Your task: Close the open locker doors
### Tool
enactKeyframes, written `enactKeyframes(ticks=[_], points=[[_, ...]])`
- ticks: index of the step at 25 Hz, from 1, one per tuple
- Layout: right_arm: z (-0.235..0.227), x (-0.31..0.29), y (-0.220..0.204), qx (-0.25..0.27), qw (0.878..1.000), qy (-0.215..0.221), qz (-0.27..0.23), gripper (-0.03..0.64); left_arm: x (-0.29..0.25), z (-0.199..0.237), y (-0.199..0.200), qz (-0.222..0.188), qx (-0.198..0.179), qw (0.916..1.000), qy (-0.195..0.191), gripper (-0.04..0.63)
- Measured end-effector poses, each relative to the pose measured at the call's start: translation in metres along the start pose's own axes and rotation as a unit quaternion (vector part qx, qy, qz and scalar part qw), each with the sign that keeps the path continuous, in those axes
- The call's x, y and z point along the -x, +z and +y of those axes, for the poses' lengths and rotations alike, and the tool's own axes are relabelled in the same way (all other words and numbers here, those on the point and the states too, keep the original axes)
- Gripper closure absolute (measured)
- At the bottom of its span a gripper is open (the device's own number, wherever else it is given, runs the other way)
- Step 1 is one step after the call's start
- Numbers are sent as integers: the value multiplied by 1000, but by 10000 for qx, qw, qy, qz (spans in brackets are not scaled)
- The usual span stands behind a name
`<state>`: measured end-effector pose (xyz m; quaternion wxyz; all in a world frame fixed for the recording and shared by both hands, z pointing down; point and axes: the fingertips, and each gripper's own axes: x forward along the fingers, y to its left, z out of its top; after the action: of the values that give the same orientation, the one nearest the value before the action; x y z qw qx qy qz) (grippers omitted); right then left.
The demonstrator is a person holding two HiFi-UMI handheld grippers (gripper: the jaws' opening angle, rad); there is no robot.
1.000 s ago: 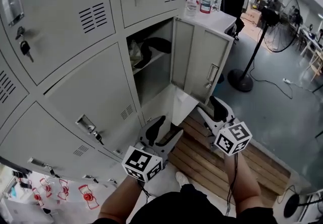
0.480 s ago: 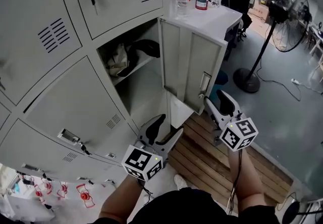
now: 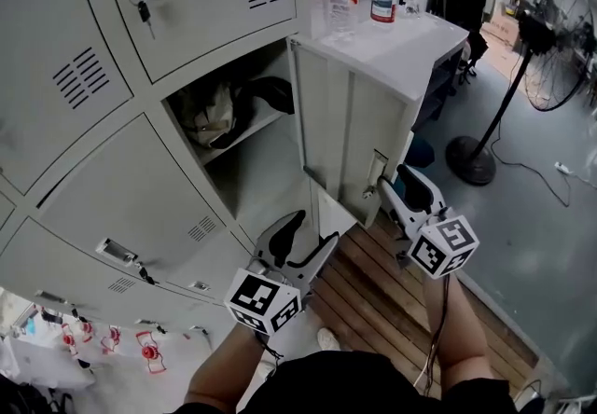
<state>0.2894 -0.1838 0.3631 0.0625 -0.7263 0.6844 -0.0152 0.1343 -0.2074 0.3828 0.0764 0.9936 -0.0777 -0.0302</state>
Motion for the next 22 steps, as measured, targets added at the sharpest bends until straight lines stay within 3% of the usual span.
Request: enactKeyframes(ticks=[11,16,22], points=[[-1,-19,-6,-83,9985,549,11,451,-9,9,-2,0,-68,9993,362,305],[4,-22,-9,-118,9973,723,39,499,-10,12,-4,6,-56,9991,419,305],[19,-23,-12,-106,9947,1024,84,486,-8,16,-5,-12,-23,9988,485,305]])
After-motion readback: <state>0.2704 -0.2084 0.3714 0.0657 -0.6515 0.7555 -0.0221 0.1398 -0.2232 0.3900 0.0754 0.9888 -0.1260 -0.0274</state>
